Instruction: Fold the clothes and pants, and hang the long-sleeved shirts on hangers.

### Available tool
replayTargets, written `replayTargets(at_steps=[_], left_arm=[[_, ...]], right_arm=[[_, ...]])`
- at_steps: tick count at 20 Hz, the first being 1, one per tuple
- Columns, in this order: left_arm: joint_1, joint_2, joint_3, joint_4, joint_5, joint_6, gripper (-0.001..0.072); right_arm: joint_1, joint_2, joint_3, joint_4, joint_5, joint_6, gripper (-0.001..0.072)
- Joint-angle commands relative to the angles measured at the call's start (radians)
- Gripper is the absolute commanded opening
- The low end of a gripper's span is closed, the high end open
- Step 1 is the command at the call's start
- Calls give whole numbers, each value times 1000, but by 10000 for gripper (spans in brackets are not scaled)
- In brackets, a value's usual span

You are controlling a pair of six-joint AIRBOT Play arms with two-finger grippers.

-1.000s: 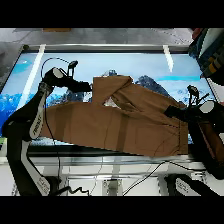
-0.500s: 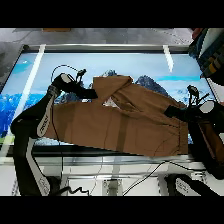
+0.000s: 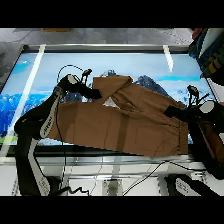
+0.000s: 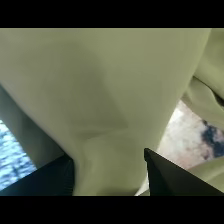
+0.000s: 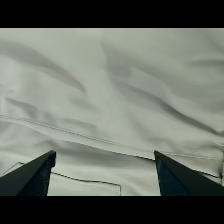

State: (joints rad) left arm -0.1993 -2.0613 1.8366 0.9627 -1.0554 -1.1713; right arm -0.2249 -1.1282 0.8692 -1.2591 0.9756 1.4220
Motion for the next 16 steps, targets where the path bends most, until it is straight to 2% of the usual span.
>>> replayTargets(at_steps=[1, 2, 3, 7, 10, 12, 14, 16], left_arm=[[7, 23, 1, 144, -24, -24, 537], [9, 35, 1, 216, -45, -58, 630], [12, 45, 1, 260, -54, -101, 659], [25, 50, 0, 256, -69, -177, 657], [17, 22, 0, 185, -98, -178, 656], [12, 7, 0, 80, -85, -174, 616], [2, 3, 0, 47, -58, -175, 608], [-11, 2, 0, 47, -52, -175, 524]], right_arm=[[0, -1, 0, -1, 0, 0, 695], [0, -1, 0, -2, -1, 0, 695], [0, -1, 0, -2, -2, 0, 694], [0, -1, 0, -2, -7, 0, 694], [0, -1, 0, -2, -7, 0, 694], [0, -1, 0, -1, -6, 0, 694], [0, -1, 0, 1, -6, 0, 694], [0, -1, 0, 0, -6, 0, 694]])
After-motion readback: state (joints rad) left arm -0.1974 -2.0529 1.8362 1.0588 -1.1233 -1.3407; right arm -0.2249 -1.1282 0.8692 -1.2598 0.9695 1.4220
